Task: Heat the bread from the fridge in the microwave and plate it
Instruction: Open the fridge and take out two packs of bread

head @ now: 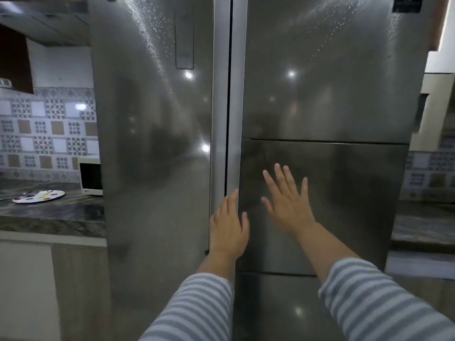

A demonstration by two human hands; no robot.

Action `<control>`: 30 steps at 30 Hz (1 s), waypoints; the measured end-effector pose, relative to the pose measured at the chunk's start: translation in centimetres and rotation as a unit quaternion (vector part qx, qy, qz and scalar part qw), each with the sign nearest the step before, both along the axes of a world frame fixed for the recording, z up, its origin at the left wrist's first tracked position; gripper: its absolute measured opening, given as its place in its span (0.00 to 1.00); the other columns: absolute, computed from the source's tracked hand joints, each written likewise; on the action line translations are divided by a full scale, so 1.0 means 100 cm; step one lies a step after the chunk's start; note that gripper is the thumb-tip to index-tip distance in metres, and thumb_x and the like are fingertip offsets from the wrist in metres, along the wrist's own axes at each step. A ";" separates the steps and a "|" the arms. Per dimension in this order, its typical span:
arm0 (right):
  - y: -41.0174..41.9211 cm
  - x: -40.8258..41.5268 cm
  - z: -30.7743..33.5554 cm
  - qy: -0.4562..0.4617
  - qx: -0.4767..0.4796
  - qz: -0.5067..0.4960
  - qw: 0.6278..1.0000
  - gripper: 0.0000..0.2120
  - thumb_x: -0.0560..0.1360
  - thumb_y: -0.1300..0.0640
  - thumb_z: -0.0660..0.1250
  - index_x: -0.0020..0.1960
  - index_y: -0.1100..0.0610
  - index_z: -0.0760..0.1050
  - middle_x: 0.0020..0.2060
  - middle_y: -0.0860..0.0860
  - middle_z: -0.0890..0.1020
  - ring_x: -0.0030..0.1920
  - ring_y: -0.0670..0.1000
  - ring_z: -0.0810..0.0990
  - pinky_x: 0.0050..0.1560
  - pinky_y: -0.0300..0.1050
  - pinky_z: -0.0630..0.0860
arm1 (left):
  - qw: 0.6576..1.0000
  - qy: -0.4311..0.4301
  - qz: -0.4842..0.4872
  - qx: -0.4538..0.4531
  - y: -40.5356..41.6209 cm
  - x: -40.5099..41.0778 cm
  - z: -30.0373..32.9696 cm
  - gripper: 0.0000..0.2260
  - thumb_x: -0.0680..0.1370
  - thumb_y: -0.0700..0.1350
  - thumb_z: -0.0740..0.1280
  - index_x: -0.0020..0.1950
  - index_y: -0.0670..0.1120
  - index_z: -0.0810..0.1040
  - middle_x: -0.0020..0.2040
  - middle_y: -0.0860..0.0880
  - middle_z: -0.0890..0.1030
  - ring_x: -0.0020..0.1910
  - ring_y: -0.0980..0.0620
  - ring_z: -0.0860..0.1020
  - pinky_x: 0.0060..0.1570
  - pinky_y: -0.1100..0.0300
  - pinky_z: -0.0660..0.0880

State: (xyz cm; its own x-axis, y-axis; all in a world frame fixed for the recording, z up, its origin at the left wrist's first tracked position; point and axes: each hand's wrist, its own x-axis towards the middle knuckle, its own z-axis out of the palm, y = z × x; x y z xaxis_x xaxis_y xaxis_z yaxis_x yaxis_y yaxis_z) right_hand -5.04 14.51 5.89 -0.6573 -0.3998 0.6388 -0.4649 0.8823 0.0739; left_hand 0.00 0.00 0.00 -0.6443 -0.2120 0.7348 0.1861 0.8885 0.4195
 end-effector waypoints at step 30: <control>-0.033 -0.166 -0.028 0.241 0.103 0.102 0.960 0.33 0.77 0.46 0.59 0.78 0.50 0.49 0.78 0.55 0.48 0.77 0.58 0.44 0.72 0.67 0.40 | 0.984 -0.045 0.065 0.159 0.022 -0.154 -0.043 0.41 0.79 0.56 0.63 0.70 0.62 0.29 0.62 0.43 0.66 0.52 0.49 0.73 0.46 0.60 0.69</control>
